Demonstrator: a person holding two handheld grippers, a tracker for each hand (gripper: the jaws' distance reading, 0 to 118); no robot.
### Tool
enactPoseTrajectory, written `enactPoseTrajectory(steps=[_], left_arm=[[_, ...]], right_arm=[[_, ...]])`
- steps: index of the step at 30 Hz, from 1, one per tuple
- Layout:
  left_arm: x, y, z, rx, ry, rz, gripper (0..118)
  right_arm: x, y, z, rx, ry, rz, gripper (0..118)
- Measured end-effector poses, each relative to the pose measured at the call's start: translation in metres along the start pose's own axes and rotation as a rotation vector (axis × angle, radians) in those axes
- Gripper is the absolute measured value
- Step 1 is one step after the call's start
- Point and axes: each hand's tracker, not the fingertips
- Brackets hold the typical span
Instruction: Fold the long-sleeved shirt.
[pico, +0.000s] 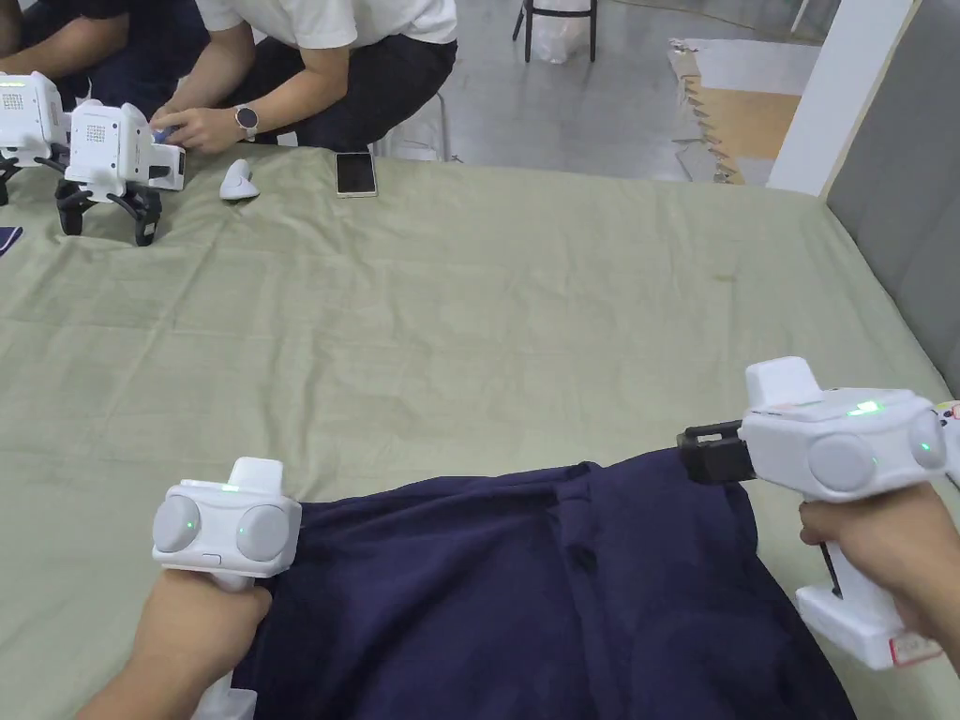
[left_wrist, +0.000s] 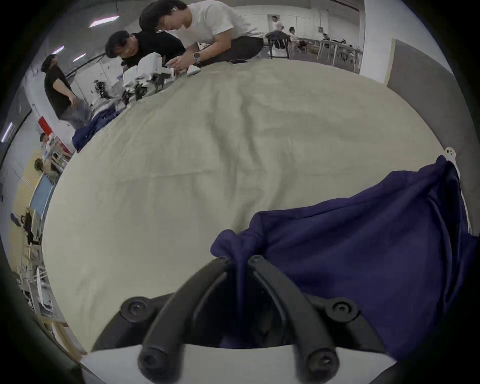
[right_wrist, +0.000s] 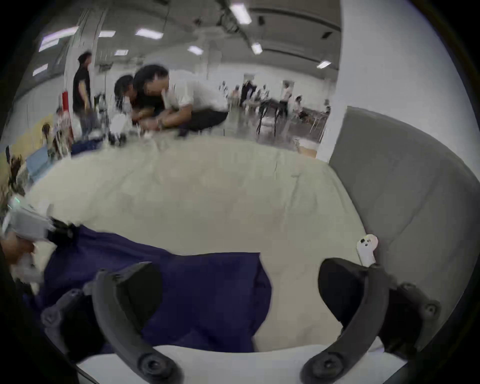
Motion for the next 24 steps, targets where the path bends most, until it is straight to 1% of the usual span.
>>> enactPoseTrajectory(steps=[1, 2, 4, 5, 7, 8, 10, 11, 12, 13, 14, 15, 17, 18, 19, 20, 21, 22, 24], left_arm=[[-0.005, 0.014, -0.012, -0.012, -0.002, -0.01, 10], [-0.005, 0.015, -0.014, -0.02, -0.003, -0.015, 10], [-0.005, 0.019, -0.015, -0.037, -0.008, -0.03, 10], [-0.005, 0.019, -0.017, -0.042, -0.01, -0.031, 10], [-0.007, 0.021, -0.017, -0.04, -0.016, -0.059, 10], [-0.009, 0.023, -0.018, -0.044, -0.024, -0.06, 10], [-0.017, 0.023, -0.02, -0.055, -0.058, -0.033, 10], [-0.02, 0.025, -0.02, -0.06, -0.071, -0.014, 10], [-0.021, 0.026, -0.02, -0.06, -0.076, -0.006, 10], [-0.023, 0.023, -0.023, -0.057, -0.078, -0.002, 10], [-0.022, 0.022, -0.023, -0.051, -0.076, 0.001, 10], [-0.022, 0.021, -0.022, -0.044, -0.072, 0.002, 10], [-0.018, 0.018, -0.016, -0.033, -0.061, -0.006, 10], [-0.019, 0.019, -0.015, -0.03, -0.059, 0.0, 10], [-0.022, 0.02, -0.012, -0.015, -0.062, 0.02, 10], [-0.026, 0.021, -0.009, 0.013, -0.072, 0.078, 10], [-0.026, 0.022, 0.0, 0.031, -0.081, 0.114, 10], [-0.028, 0.024, 0.005, 0.055, -0.082, 0.136, 9], [-0.027, 0.03, 0.018, 0.117, -0.047, 0.11, 8]], right_arm=[[0.003, 0.003, -0.019, -0.037, 0.009, 0.032, 116], [0.008, 0.003, -0.037, -0.063, 0.054, 0.016, 116], [0.016, 0.0, -0.061, -0.109, 0.138, -0.069, 116], [0.017, 0.0, -0.071, -0.112, 0.163, -0.086, 116], [0.017, 0.001, -0.091, -0.124, 0.205, -0.076, 116], [0.016, -0.002, -0.096, -0.137, 0.2, -0.064, 116], [0.013, -0.004, -0.109, -0.204, 0.164, -0.01, 116], [0.015, -0.007, -0.123, -0.228, 0.159, -0.008, 116], [0.021, -0.009, -0.135, -0.253, 0.189, -0.041, 115], [0.024, -0.009, -0.135, -0.232, 0.244, -0.116, 108], [0.027, -0.009, -0.133, -0.199, 0.239, -0.138, 99], [0.027, -0.009, -0.131, -0.182, 0.266, -0.146, 96], [0.016, -0.01, -0.112, -0.159, 0.291, -0.069, 87], [0.013, -0.01, -0.108, -0.151, 0.311, -0.04, 73], [0.007, -0.011, -0.104, -0.141, 0.351, -0.012, 53], [-0.003, -0.011, -0.097, -0.144, 0.265, 0.045, 32], [-0.007, -0.012, -0.094, -0.14, 0.249, 0.081, 5], [-0.007, -0.013, -0.091, -0.121, 0.243, 0.091, 5], [-0.003, -0.003, -0.072, -0.092, 0.237, 0.049, 5]])
